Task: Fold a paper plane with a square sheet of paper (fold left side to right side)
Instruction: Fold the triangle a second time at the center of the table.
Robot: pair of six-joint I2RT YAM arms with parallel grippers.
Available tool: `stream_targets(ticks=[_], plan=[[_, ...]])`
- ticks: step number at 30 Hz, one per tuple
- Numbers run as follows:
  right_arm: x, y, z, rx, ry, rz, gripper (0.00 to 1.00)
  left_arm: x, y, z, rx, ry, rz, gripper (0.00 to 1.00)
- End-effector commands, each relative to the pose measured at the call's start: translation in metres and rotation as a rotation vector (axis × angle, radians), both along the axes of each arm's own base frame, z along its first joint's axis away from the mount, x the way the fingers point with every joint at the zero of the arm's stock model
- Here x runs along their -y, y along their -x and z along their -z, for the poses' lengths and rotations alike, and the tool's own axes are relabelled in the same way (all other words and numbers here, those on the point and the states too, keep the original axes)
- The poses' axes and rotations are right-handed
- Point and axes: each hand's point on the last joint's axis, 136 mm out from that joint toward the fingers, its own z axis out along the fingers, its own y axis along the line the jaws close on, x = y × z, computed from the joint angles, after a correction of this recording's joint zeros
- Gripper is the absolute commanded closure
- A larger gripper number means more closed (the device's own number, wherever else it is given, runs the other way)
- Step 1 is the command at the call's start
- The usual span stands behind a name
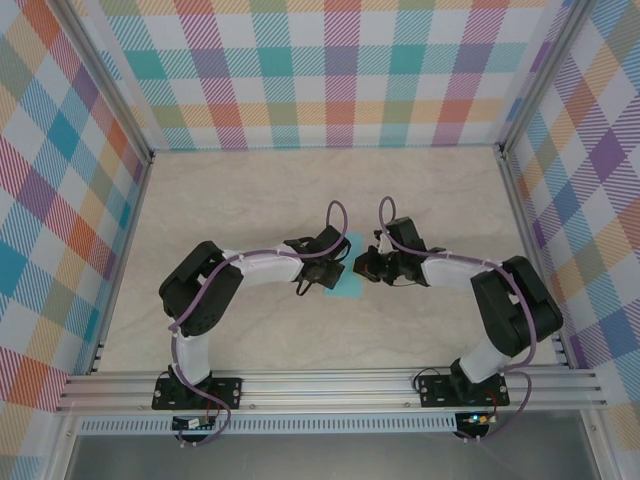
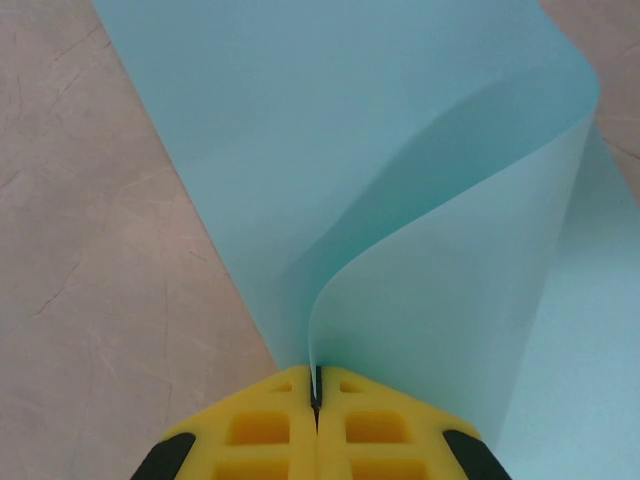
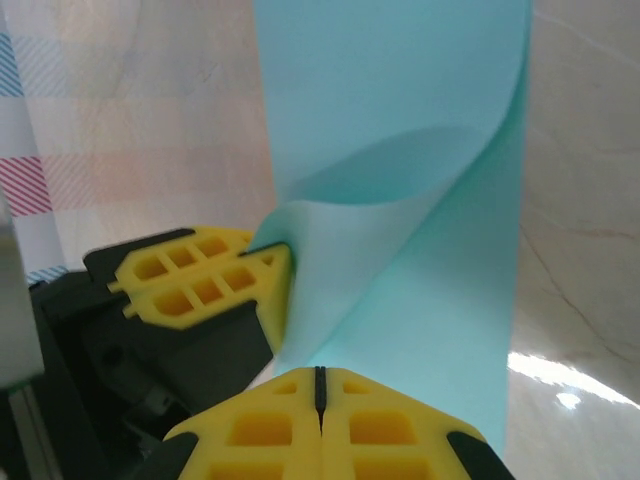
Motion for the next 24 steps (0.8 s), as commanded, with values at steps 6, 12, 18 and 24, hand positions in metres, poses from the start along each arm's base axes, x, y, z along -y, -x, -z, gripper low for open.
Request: stream_targets(ticks=[6,12,18,24], plan=[[-0.031,-0.023,-0.01,0.031,-0.089,-0.046,0.97,-0.02,0.01,0.016,-0.049,-0.057,-0.014,1.0],[-0.033,-0.025,0.004,0.006,-0.048,-0.052,0.97,-0.02,0.009,0.016,-0.049,-0.058,-0.013,1.0],[-0.025,-0.02,0.019,-0.013,0.017,-0.052,0.97,-0.02,0.009,0.016,-0.051,-0.059,-0.01,1.0],[-0.018,-0.019,0.028,-0.021,0.066,-0.05,0.97,-0.019,0.009,0.016,-0.052,-0.058,-0.01,1.0]])
